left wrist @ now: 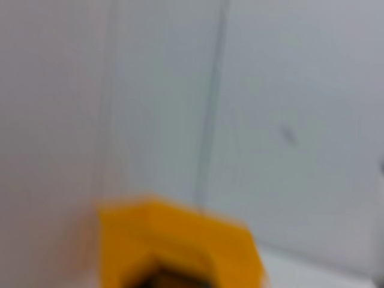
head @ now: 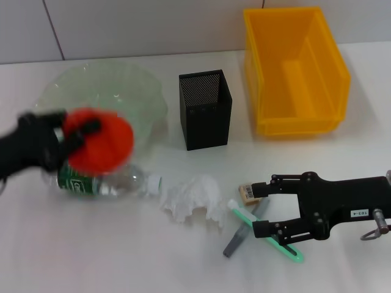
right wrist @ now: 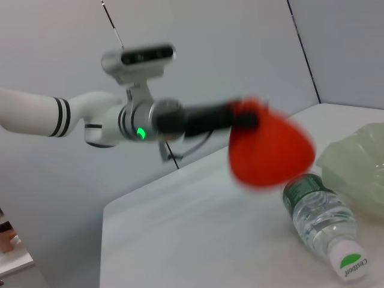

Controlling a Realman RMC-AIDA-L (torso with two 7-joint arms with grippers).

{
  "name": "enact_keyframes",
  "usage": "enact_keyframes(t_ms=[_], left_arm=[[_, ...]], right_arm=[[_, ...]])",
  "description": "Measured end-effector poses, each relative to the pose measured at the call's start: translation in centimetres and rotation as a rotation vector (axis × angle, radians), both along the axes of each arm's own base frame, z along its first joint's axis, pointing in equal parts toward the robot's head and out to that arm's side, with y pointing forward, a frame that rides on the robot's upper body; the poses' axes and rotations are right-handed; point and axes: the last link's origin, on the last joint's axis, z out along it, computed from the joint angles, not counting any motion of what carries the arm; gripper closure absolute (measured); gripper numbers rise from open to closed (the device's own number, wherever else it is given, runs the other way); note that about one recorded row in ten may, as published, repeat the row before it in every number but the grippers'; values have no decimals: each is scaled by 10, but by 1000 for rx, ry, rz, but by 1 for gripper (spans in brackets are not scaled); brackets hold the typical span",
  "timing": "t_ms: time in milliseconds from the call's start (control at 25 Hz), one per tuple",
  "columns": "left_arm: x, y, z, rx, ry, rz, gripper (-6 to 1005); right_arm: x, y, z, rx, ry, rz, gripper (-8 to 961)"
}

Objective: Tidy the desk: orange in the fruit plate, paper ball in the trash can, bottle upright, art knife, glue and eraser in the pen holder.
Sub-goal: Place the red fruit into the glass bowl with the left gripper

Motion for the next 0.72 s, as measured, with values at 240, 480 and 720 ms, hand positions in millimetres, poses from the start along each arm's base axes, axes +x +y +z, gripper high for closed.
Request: enact_keyframes(t_ms=[240,480,720], left_arm=[[10,44,8,181,23,69,840],[4,85,-8,287,125,219,873],[-5,95,-16,345,163,307,905]], right_arm=[[-1,1,0,2,2,2,112],[-1,1,0,4,4,2,112],[-3,3,1,7,5,8,112]])
